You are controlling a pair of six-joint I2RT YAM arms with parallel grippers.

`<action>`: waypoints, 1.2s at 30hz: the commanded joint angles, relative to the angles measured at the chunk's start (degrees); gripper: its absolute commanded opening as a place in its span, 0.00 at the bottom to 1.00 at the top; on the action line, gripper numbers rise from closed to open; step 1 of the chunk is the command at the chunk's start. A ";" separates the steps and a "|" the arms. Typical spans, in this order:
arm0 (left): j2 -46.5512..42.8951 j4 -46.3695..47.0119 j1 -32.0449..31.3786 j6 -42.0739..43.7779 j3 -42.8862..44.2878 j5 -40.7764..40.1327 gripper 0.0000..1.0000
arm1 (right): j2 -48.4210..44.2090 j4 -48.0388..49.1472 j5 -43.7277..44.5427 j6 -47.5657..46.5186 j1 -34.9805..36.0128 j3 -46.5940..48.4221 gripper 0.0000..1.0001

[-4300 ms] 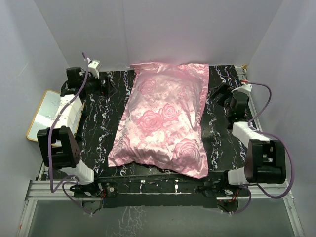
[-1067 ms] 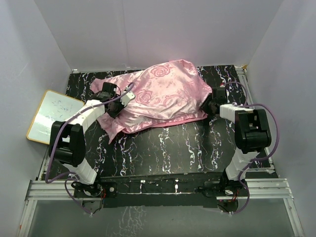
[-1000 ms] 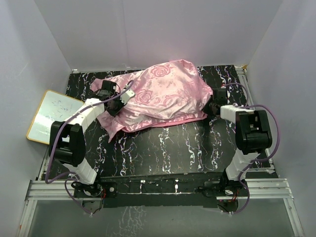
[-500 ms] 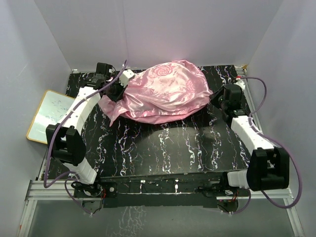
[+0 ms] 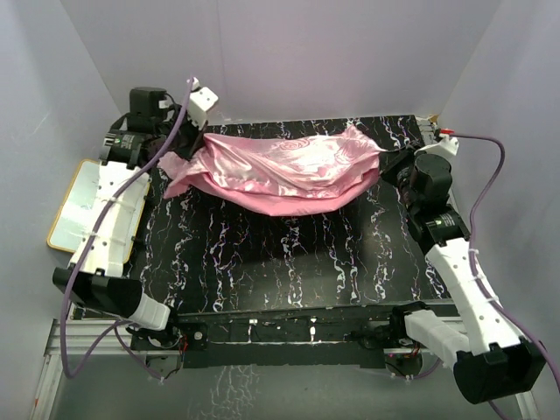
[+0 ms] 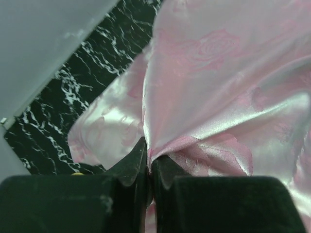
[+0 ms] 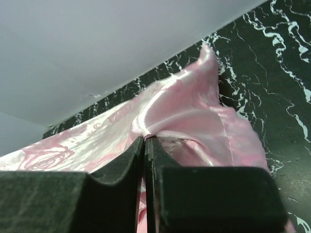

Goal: Remove the pillowcase from the pillow

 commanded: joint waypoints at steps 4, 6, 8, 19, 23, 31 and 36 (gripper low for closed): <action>-5.05 -4.37 0.95 -2.18 17.02 0.59 0.00 | -8.31 -3.62 6.31 -0.39 3.16 10.26 0.08; -3.59 -6.56 0.94 -2.45 22.68 -0.02 0.00 | -9.42 -4.27 7.57 -0.37 3.16 13.61 0.08; -1.24 -8.81 0.94 -3.03 28.57 -0.91 0.00 | -8.37 -5.46 8.80 -0.03 3.12 17.54 0.08; 23.25 -7.19 8.87 -5.01 24.00 -4.22 0.00 | 27.50 -11.92 -2.80 1.48 2.05 36.17 0.08; 33.77 -0.73 9.46 -3.43 24.94 -9.35 0.00 | 40.07 -11.26 -5.18 0.07 1.31 40.78 0.08; 42.49 1.80 7.44 -3.29 37.35 -10.86 0.51 | 56.60 -11.95 -11.61 -2.15 -0.35 55.40 0.08; 32.46 7.30 1.47 3.60 23.81 -9.66 0.70 | 58.31 -13.62 -12.25 -2.49 -2.40 57.92 0.45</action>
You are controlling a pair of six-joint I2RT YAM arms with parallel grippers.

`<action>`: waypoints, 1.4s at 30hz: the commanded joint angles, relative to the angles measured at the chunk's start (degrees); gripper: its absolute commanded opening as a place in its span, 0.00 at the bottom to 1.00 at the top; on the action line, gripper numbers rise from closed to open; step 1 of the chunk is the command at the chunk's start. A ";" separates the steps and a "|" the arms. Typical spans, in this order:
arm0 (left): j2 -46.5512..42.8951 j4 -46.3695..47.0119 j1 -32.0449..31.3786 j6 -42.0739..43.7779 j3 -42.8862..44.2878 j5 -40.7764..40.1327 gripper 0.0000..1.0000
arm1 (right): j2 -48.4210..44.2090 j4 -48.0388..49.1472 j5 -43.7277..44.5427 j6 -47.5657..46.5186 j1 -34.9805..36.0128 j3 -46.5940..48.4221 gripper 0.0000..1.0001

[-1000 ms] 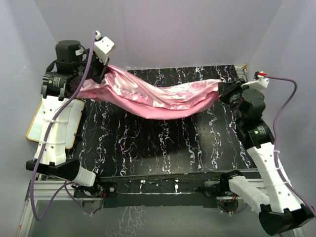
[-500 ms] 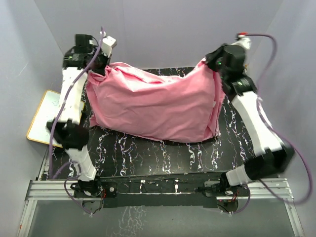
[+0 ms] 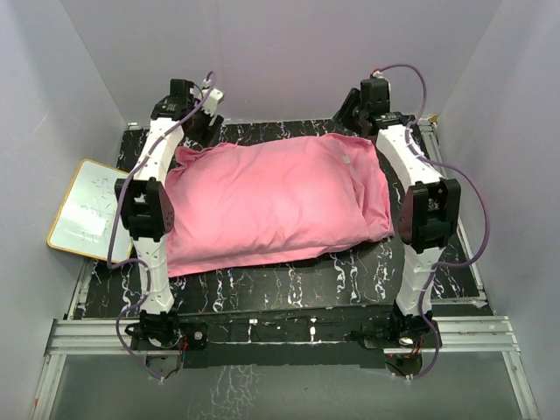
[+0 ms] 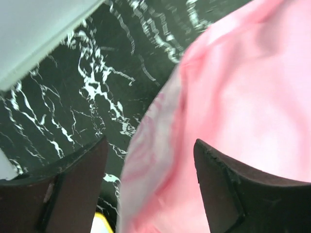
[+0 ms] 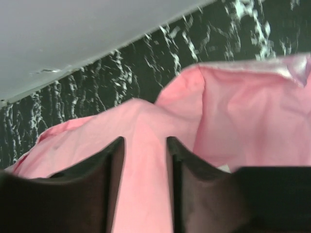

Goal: Remove the pillowcase from the pillow

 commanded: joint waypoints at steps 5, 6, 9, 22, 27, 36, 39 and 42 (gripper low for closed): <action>-15.10 -3.51 -11.62 3.90 -12.74 10.28 0.72 | -7.22 4.89 -6.76 1.48 -6.16 -7.20 0.53; -14.78 -4.72 -12.04 2.71 -13.93 12.22 0.71 | -8.63 5.97 -8.21 1.66 -6.83 -10.54 0.53; -14.26 -5.83 -12.45 0.87 -18.46 16.76 0.66 | -12.83 8.98 -11.63 1.72 -7.45 -21.35 0.52; -19.30 1.39 -12.42 5.90 -40.78 5.80 0.07 | -20.08 14.04 -20.94 -0.18 -7.43 -42.33 0.43; -20.87 2.42 -12.23 6.79 -41.59 5.14 0.01 | -22.42 14.35 -21.33 -2.00 -4.88 -43.40 0.57; -16.15 -4.16 -13.90 0.85 -22.82 11.84 0.17 | -25.33 12.61 -16.33 -2.56 5.53 -43.74 0.62; -13.33 -7.46 -15.78 -1.40 -14.48 14.63 0.25 | -27.10 12.71 -14.57 -2.64 8.07 -43.52 0.57; -10.76 -9.06 -17.48 -4.44 -8.14 17.75 0.31 | -28.85 15.09 -17.33 -1.41 8.49 -44.46 0.50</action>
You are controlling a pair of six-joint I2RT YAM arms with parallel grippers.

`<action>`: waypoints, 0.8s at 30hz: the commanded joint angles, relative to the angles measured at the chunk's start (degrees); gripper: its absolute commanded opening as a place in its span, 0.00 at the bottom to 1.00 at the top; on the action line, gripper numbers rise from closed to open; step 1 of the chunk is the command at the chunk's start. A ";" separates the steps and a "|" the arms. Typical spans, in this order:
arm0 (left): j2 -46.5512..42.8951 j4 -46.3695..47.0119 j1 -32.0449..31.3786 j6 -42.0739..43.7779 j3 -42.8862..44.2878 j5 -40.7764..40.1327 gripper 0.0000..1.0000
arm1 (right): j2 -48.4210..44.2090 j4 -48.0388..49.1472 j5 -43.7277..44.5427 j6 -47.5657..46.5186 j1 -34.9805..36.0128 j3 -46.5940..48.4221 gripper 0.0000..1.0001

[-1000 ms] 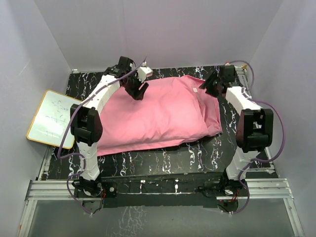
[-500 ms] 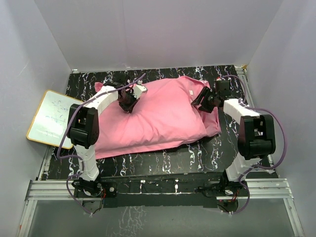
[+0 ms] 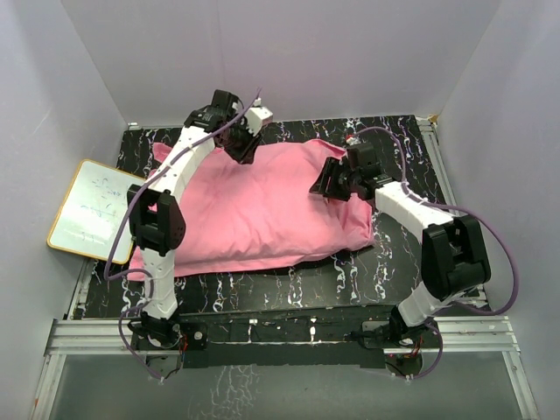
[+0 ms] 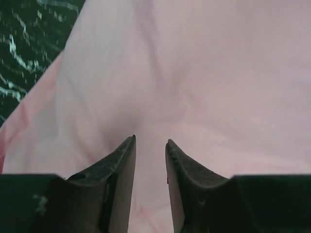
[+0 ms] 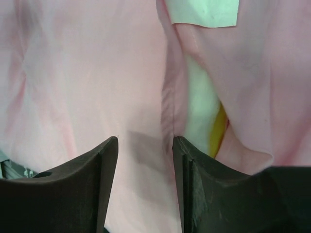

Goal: Remove the pillowcase from the pillow

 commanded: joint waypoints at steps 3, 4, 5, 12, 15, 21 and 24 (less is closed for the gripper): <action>5.46 -5.91 -3.54 -10.30 12.52 10.27 0.44 | -5.94 6.33 -3.90 2.20 1.45 -1.56 0.41; 6.47 -6.24 -3.85 -11.36 14.27 11.32 0.46 | -6.45 6.76 -3.98 2.32 1.56 -1.86 0.36; 7.46 -6.70 -4.21 -11.92 15.66 11.99 0.46 | -6.91 7.48 -4.20 2.57 1.59 -2.20 0.30; 11.20 -7.90 -6.59 -14.36 16.88 14.68 0.49 | -7.56 9.62 -5.62 4.08 0.98 -4.13 0.14; 12.04 -6.58 -6.60 -17.38 18.17 17.25 0.55 | -7.30 9.48 -6.48 4.18 -1.23 -4.70 0.12; 14.67 -2.18 -7.17 -24.82 22.14 20.92 0.67 | -3.86 10.41 -12.56 4.89 -1.81 -5.56 0.10; 15.58 0.19 -7.69 -27.69 22.54 21.45 0.73 | -4.18 13.35 -13.77 5.85 -0.29 -6.83 0.09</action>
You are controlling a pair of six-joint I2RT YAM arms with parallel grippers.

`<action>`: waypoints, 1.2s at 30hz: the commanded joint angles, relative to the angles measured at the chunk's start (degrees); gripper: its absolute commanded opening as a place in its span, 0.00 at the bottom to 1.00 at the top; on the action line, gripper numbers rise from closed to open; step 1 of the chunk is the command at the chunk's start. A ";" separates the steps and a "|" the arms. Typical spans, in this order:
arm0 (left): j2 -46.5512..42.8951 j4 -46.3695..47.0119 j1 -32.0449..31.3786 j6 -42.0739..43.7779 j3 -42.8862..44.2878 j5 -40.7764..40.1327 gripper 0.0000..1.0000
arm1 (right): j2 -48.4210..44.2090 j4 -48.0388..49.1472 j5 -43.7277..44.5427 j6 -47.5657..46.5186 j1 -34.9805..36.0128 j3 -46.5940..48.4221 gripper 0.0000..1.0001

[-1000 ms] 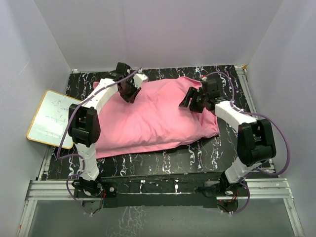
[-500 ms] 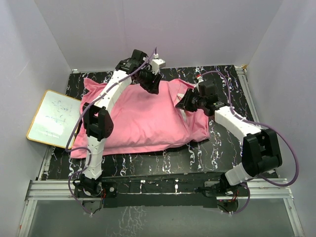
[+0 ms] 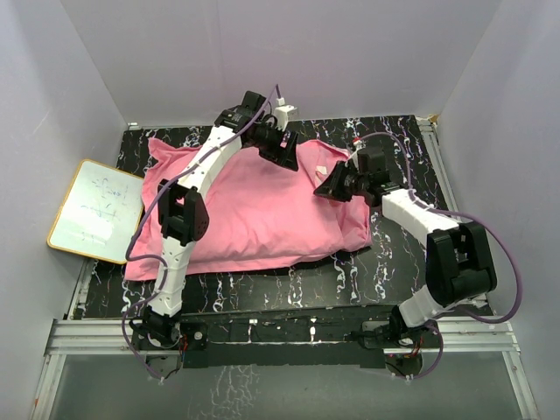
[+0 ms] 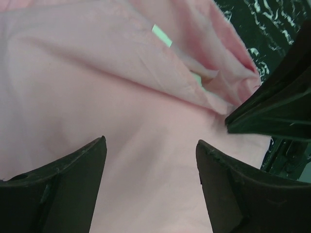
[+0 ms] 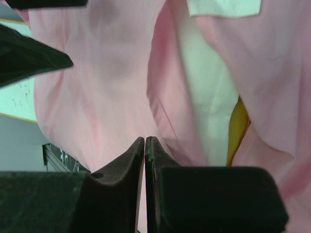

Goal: Remove the pillowcase from the pillow

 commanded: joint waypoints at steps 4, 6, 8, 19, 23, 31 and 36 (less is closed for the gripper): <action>1.26 4.52 -1.15 -8.35 2.92 4.91 0.74 | 0.69 5.38 -4.74 1.49 3.90 -0.53 0.08; 1.56 4.59 -1.32 -8.20 2.62 3.72 0.74 | 1.16 5.87 -4.74 1.79 5.07 -0.33 0.08; 1.85 4.72 -1.46 -7.89 2.18 2.07 0.74 | 1.91 6.45 -4.45 2.15 6.48 0.08 0.08; 3.22 5.31 -3.86 -5.58 0.98 -4.58 0.63 | -5.93 0.38 -0.08 -0.98 -2.40 -1.70 0.52; 2.78 3.52 -3.76 -3.69 -2.03 -10.05 0.34 | -6.58 -1.50 -0.76 -3.36 -6.58 -2.67 0.60; -1.97 6.23 -2.99 -2.61 -10.19 -14.50 0.04 | -4.66 -0.62 -1.93 -5.36 -5.81 -2.96 0.60; -3.67 5.91 -2.49 -2.42 -9.76 -15.08 0.00 | -3.18 -0.08 -1.46 -5.56 -3.33 -2.96 0.53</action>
